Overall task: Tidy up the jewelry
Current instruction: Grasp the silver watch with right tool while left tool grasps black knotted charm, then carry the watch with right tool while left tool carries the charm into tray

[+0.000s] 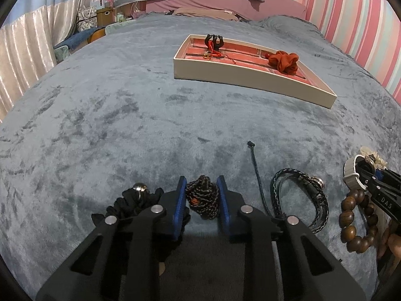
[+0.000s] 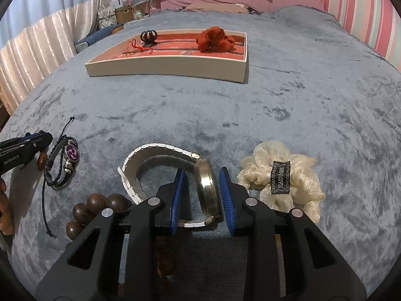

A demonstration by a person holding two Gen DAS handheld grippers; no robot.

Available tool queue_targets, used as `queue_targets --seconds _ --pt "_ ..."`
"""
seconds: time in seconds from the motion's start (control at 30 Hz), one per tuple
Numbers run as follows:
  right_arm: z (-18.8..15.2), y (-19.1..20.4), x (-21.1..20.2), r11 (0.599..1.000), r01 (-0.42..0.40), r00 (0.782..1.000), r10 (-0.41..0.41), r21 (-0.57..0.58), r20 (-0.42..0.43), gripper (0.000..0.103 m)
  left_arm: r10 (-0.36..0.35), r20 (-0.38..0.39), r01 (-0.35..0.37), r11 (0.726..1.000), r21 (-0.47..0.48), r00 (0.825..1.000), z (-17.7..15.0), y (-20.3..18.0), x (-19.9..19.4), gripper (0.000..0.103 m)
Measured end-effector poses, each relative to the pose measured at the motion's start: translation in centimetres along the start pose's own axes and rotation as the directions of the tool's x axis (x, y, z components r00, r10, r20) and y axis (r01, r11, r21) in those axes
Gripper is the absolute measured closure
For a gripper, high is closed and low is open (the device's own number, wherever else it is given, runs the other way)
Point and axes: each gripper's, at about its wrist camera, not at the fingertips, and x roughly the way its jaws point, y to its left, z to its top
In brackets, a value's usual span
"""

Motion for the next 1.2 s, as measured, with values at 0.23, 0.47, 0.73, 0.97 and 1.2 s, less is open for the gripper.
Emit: queue_targets --seconds 0.23,0.47,0.73,0.97,1.2 --pt "0.2 -0.2 0.1 0.999 0.010 0.999 -0.008 0.034 -0.048 0.072 0.004 0.004 -0.004 1.000 0.002 1.000 0.0 0.0 0.0 0.079" --pt "0.1 -0.1 -0.1 0.999 0.035 0.998 -0.034 0.026 -0.048 0.087 -0.011 0.009 0.012 1.000 -0.011 1.000 -0.1 0.4 -0.2 0.080" --pt "-0.1 -0.1 -1.5 0.999 0.047 0.999 -0.047 0.027 0.005 0.088 -0.029 0.027 0.029 1.000 -0.002 0.999 0.1 0.4 -1.3 0.081" --pt "0.9 0.0 -3.4 0.999 0.038 0.998 -0.039 0.038 0.043 0.088 -0.038 0.078 0.038 0.999 -0.001 0.996 2.0 0.4 -3.1 0.081" --pt "4.1 0.3 -4.2 0.998 0.046 0.997 -0.049 0.046 0.057 0.088 -0.049 0.092 0.048 0.999 0.013 0.995 4.9 -0.4 -3.5 0.081"
